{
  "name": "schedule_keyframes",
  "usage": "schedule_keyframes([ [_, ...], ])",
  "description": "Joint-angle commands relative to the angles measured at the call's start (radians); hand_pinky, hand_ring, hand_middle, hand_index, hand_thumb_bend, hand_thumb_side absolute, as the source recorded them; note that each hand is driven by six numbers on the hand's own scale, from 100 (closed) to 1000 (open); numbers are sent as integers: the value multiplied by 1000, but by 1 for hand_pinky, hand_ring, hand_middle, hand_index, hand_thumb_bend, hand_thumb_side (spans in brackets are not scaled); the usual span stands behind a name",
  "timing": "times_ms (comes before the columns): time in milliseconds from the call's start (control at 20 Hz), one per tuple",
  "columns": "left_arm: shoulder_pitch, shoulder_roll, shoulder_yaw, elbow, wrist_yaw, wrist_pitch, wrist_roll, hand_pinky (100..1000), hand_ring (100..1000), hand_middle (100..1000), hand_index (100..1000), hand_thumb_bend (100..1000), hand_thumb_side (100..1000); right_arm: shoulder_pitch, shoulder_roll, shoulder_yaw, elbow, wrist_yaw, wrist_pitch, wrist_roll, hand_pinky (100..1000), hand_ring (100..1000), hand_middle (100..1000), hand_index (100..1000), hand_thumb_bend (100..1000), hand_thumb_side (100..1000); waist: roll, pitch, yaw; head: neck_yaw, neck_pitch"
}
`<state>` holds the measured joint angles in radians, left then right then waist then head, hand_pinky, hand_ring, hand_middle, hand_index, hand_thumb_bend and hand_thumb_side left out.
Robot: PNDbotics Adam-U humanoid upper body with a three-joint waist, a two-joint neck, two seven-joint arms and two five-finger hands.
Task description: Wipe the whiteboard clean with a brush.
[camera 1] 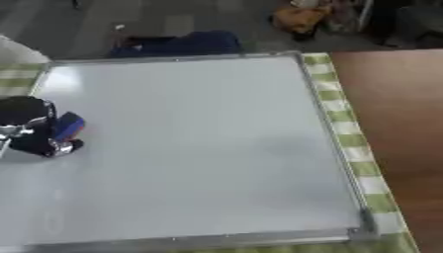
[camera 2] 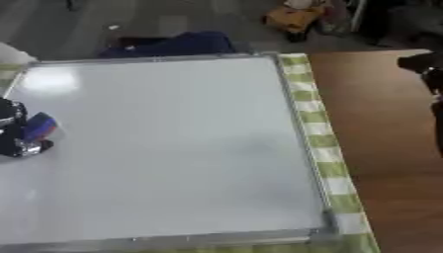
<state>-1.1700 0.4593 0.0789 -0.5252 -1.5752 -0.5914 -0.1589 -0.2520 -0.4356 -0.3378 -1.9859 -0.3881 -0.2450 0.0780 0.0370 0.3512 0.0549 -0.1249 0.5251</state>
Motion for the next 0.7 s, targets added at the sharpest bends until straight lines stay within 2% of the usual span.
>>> schedule_keyframes([
  [50, 5, 7, -7, 10, 7, -4, -16, 683, 497, 363, 332, 434, 972, -6, -18, -8, -14, 6, 1, -7, 770, 639, 491, 577, 240, 1000, -6, -16, -2, 0, -10],
  [200, 6, 7, -7, 10, 13, -5, -20, 680, 494, 356, 326, 385, 967, -6, -19, -8, -14, 6, 3, -11, 770, 639, 490, 576, 240, 1000, -5, -16, -2, 1, -10],
  [500, 8, 5, -8, 12, 21, -4, -20, 670, 479, 331, 300, 218, 897, -7, -19, -9, -14, 7, 3, -17, 771, 640, 489, 574, 241, 1000, -5, -14, -3, 0, -11],
  [550, 8, 5, -8, 12, 23, -4, -19, 670, 479, 331, 300, 218, 897, -7, -19, -9, -14, 7, 3, -18, 771, 640, 489, 574, 241, 1000, -5, -14, -3, 0, -11],
  [700, 8, 5, -9, 13, 29, -6, -18, 663, 470, 315, 263, 143, 870, -7, -20, -9, -14, 7, 3, -20, 771, 639, 489, 574, 237, 1000, -5, -13, -3, 0, -12],
])
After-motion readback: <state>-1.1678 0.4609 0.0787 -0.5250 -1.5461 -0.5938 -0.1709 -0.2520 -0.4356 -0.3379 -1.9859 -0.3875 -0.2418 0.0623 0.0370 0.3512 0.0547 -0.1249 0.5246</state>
